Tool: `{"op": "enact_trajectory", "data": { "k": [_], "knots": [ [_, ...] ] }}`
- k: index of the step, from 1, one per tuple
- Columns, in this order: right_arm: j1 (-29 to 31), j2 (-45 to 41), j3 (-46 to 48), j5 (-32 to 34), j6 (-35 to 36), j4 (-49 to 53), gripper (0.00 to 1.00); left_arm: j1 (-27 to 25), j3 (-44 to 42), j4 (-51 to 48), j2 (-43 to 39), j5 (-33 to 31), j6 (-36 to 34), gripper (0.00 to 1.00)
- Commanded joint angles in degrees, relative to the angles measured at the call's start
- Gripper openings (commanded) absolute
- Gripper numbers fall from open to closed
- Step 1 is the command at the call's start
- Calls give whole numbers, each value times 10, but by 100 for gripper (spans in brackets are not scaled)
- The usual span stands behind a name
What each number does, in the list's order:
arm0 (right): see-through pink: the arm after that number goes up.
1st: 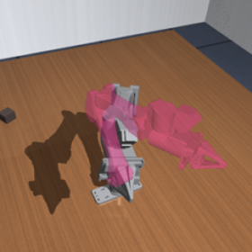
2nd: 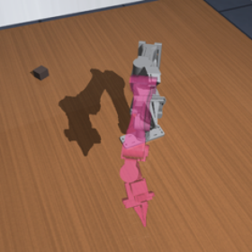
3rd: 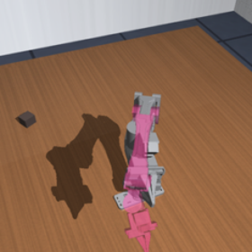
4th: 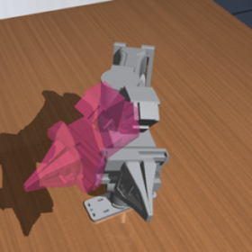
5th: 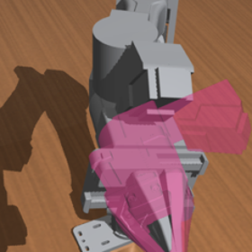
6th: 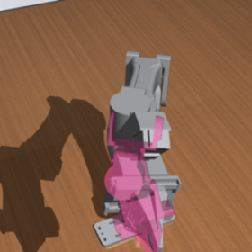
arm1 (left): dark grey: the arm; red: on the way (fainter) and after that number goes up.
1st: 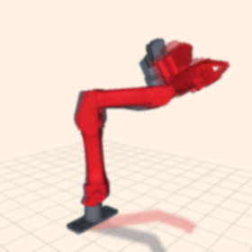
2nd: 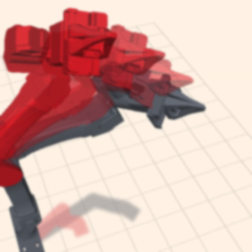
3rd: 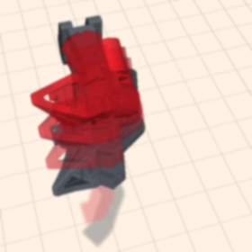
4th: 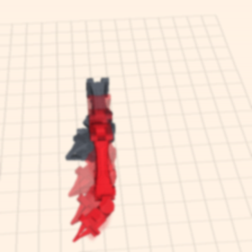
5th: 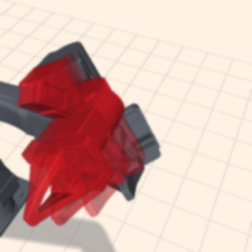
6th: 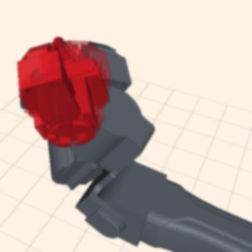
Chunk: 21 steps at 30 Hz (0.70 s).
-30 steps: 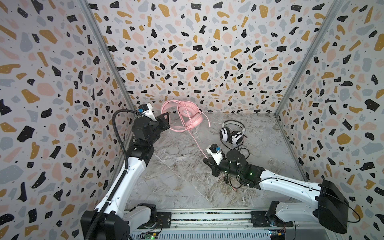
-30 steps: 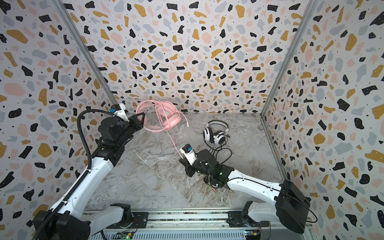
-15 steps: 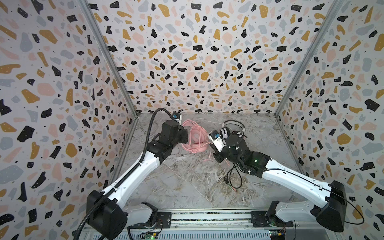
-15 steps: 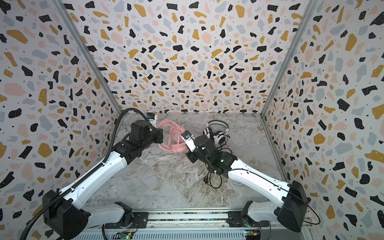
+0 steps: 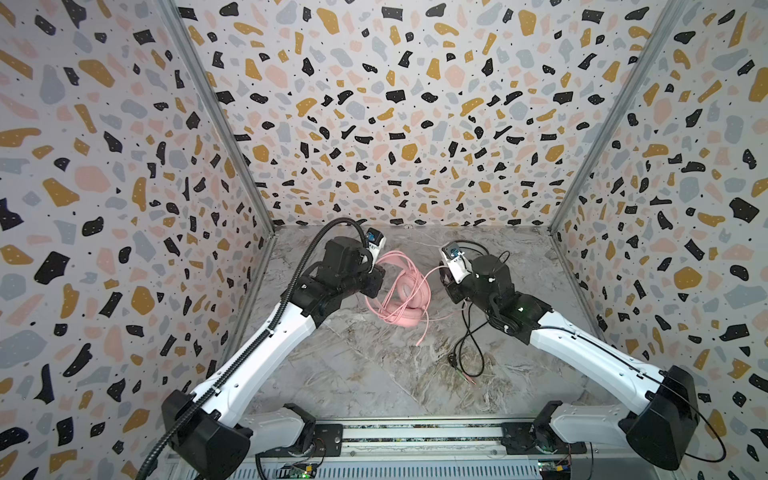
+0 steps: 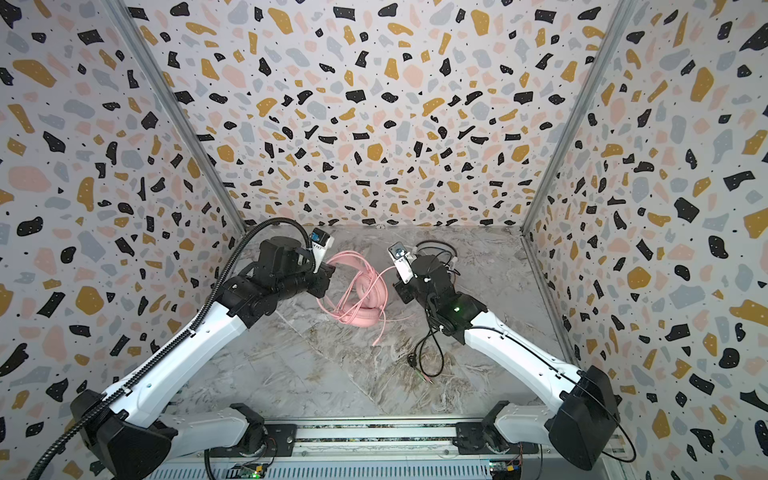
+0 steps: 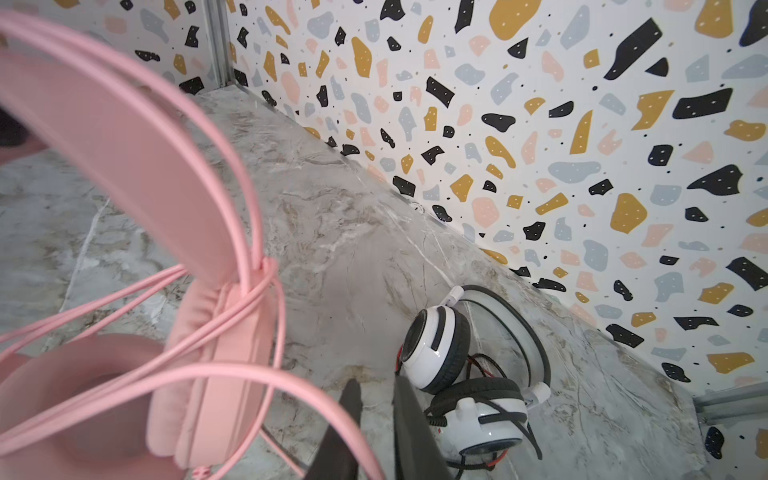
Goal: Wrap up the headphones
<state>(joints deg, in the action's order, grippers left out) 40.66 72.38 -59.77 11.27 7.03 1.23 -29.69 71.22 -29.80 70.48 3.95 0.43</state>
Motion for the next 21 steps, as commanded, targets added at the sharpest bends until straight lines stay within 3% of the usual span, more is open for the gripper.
{"op": "enact_trajectory", "data": {
  "k": [1, 16, 21],
  "knots": [
    [-20, 0, -4, -37, -14, -69, 18, 0, 20, 20, -23, 48, -22, 0],
    [-120, 74, 31, -231, -77, -192, 18, 1, 41, 62, -56, 217, 21, 0],
    [-125, 78, 57, -260, -92, -204, 20, 1, 50, 52, -48, 208, 24, 0]
  ]
}}
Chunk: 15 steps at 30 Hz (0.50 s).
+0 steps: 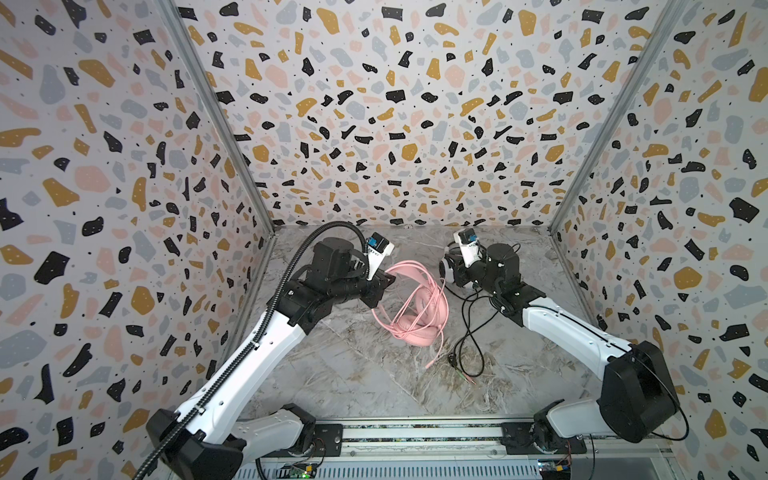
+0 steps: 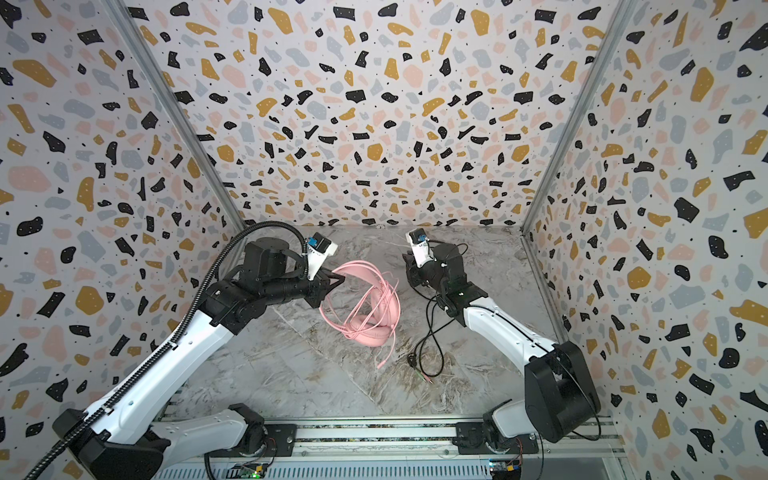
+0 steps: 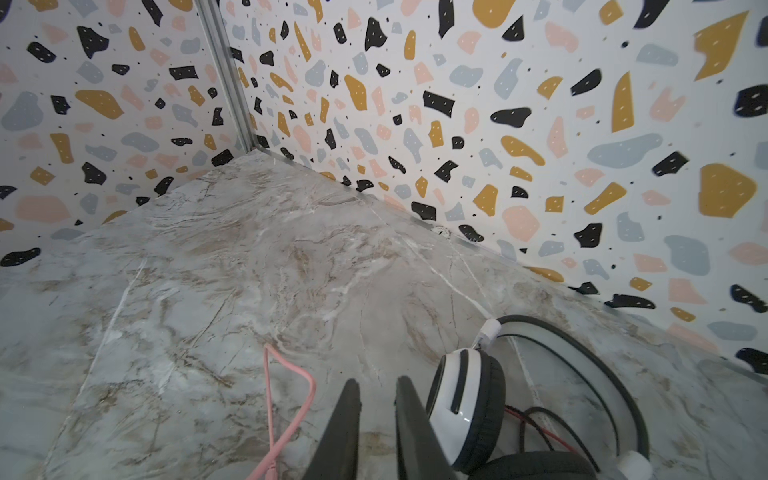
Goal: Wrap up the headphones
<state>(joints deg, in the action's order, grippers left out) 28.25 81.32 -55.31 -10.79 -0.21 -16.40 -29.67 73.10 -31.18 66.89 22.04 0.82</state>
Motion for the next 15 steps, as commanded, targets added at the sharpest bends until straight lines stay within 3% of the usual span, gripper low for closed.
{"op": "enact_trajectory", "data": {
  "k": [1, 4, 10, 15],
  "knots": [
    [-3, -19, 29, -41, -26, -37, 20, 3, 29, 69, -11, 28, 25, 0],
    [-27, -44, 84, -59, -54, -63, 24, 19, 13, 88, -5, 61, 61, 0],
    [-95, -74, 163, -94, -88, -80, 44, 84, -19, 142, 14, 168, 127, 0],
    [-107, -52, 214, -207, -131, -157, 61, 109, -22, 185, 11, 212, 181, 0]
  ]
}}
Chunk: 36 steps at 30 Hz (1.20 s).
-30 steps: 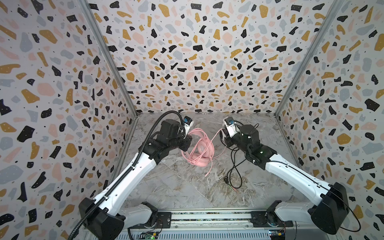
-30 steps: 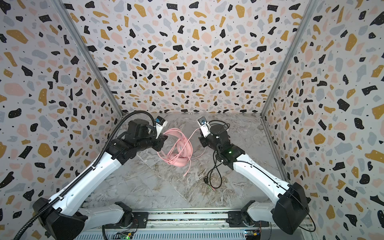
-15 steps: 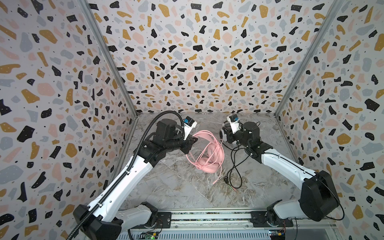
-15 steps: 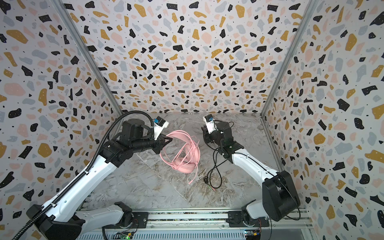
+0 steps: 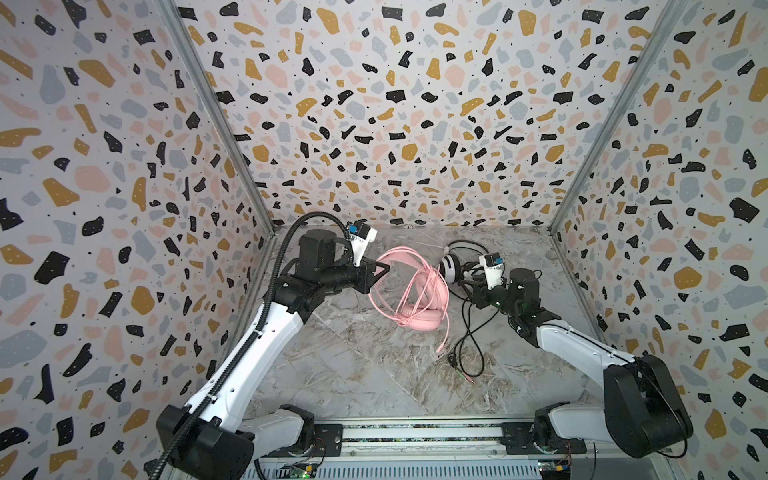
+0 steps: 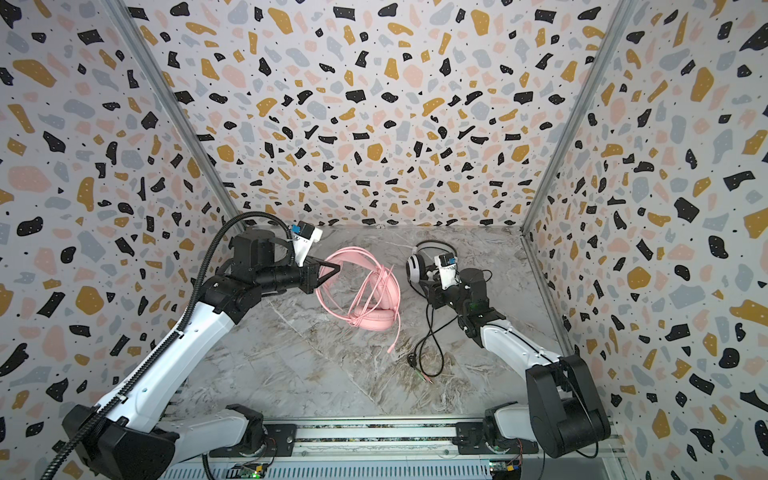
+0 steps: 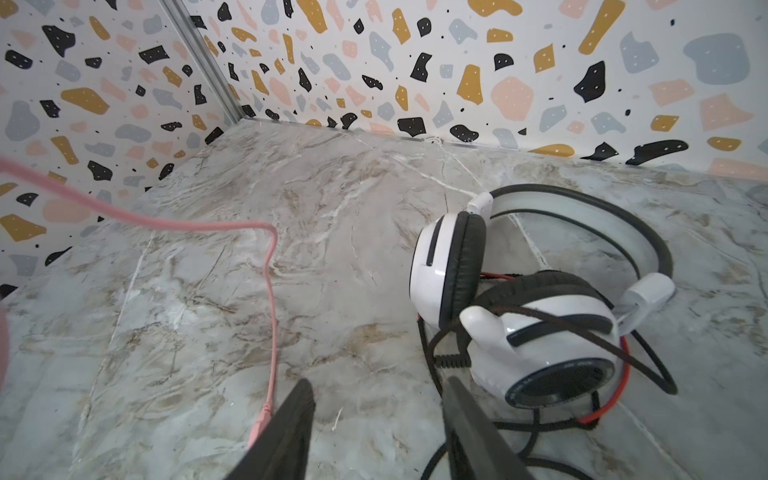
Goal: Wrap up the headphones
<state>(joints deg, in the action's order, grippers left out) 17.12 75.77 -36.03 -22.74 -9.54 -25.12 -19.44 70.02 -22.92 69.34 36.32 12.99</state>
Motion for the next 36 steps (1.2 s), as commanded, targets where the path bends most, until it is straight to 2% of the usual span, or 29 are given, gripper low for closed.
{"op": "enact_trajectory", "data": {
  "k": [1, 4, 8, 10, 14, 23, 27, 32, 33, 34, 36],
  "knots": [
    [9, 14, 37, -119, -56, -113, 67, 8, 9, 108, -15, 72, 66, 0],
    [32, 63, 55, -152, -91, -203, 81, 9, 8, 123, -15, 81, 91, 0],
    [55, 164, 29, -168, -118, -302, 88, 10, 5, 133, -19, 93, 107, 0],
    [54, 210, 7, -187, -137, -346, 96, 11, 4, 134, -21, 92, 109, 0],
    [59, 283, -52, -213, -172, -395, 95, 10, 4, 134, -27, 96, 118, 0],
    [63, 377, -128, -180, -219, -456, 92, 10, -2, 150, -33, 103, 140, 0],
    [62, 375, -139, -170, -213, -457, 77, 10, 1, 145, -35, 105, 140, 0],
    [50, 347, -138, -158, -208, -452, 45, 10, -5, 140, -37, 105, 137, 0],
    [44, 338, -138, -158, -208, -449, 35, 10, -7, 140, -37, 105, 135, 0],
    [37, 331, -140, -159, -207, -442, 17, 11, -9, 141, -37, 106, 135, 0],
    [25, 322, -150, -177, -211, -434, 5, 10, -14, 143, -37, 106, 136, 0]
  ]
}}
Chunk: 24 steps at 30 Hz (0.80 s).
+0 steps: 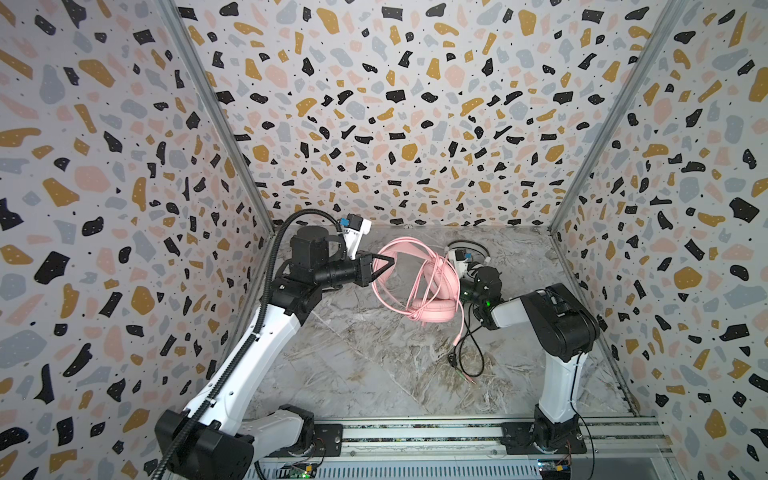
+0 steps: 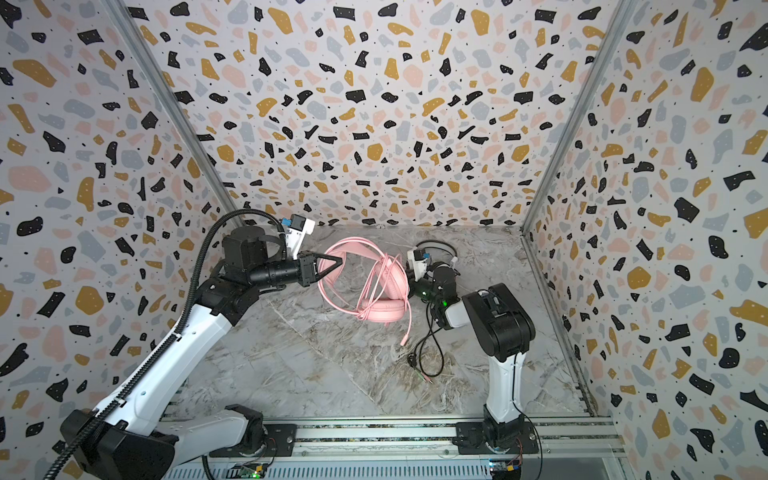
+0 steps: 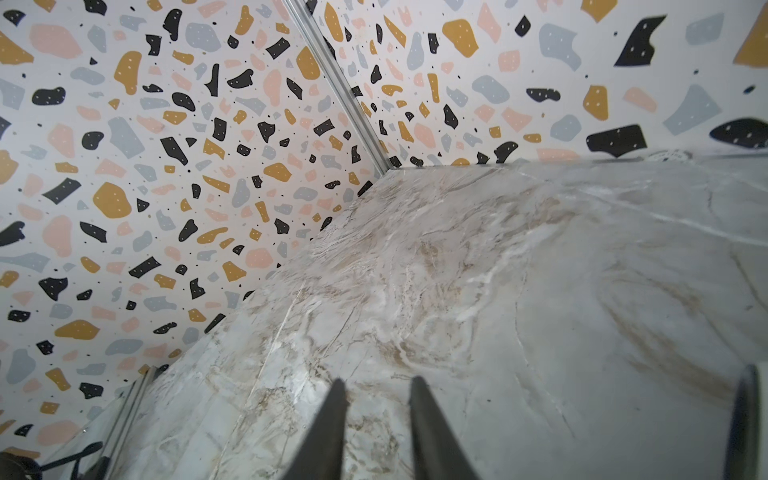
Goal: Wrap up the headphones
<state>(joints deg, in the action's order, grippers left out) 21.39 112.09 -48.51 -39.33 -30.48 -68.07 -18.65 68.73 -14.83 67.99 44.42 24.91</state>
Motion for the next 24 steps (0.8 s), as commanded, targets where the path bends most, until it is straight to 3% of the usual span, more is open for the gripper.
{"op": "enact_trajectory", "data": {
  "k": [1, 7, 14, 24],
  "knots": [
    [-21, -48, -29, -16, 0, 3, 4, 3, -3, 62, -23, 25, 18, 0],
    [-34, -144, -72, 40, 112, 192, 1, 3, -14, 55, -19, 43, 9, 0],
    [-38, -187, -254, 99, 227, 441, 0, 2, -38, 45, -23, 46, -5, 0],
    [13, -234, -383, 160, 287, 584, 0, -14, -60, 52, -16, 37, -10, 0]
  ]
}}
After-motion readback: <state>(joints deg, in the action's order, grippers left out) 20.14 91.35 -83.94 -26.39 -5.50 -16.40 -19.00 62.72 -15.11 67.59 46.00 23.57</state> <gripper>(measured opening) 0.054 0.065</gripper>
